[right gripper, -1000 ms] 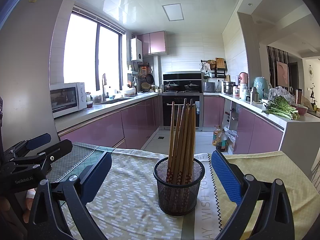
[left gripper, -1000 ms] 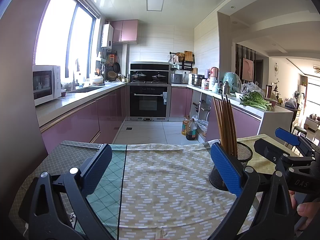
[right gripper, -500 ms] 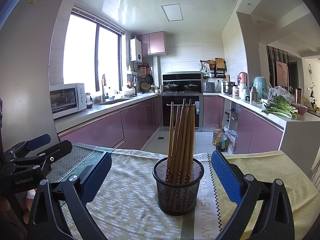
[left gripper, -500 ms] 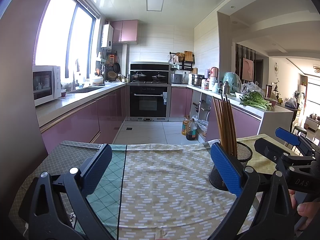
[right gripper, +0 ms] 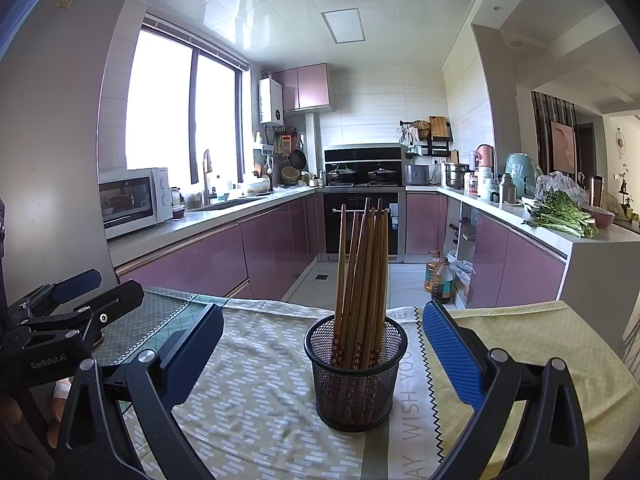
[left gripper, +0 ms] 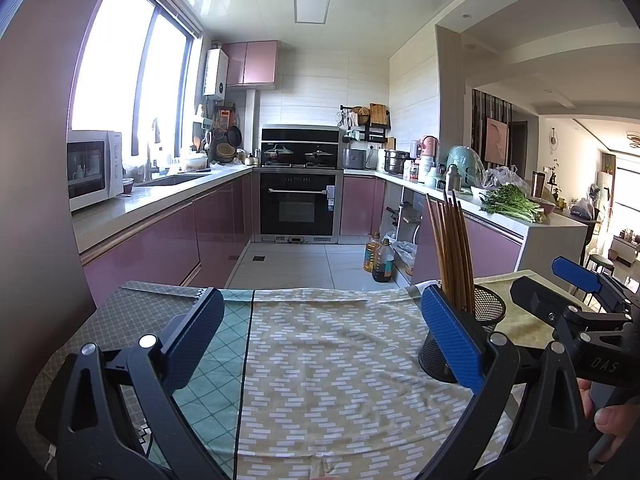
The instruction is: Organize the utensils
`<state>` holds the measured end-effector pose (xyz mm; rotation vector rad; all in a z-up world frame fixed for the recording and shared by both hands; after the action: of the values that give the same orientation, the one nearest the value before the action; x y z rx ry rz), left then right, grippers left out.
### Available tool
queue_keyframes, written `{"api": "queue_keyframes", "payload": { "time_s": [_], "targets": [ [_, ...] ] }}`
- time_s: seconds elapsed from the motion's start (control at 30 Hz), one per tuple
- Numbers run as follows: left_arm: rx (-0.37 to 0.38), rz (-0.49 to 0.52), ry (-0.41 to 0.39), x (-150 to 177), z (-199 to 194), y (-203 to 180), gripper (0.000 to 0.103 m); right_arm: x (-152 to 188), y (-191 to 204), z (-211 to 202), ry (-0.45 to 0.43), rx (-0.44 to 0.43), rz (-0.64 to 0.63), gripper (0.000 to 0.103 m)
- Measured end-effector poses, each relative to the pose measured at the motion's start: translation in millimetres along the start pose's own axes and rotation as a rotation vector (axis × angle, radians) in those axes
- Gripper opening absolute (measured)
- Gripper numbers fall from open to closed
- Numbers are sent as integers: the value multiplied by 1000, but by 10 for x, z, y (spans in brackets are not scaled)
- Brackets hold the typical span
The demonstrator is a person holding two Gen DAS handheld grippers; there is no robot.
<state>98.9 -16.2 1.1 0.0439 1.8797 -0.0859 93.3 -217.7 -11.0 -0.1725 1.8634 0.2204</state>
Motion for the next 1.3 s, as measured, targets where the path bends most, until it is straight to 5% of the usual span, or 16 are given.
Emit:
{"api": "queue_keyframes", "payload": {
  "time_s": [1.3],
  "targets": [
    [-14, 1, -1, 0, 15, 12, 97, -5, -18, 67, 7, -4, 22, 96]
  ]
}}
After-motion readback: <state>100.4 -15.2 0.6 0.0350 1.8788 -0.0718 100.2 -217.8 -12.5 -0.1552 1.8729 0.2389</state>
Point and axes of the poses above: each gripper's, at about its wrist camera, not at the fingertips, and z roughly the way its jaws point, y to its left, x to its underside, the point moved 5 cm from there along z, roughly the way its jaws point, and after that the axes turned 3 degrees about y, right-handed, at the moved point
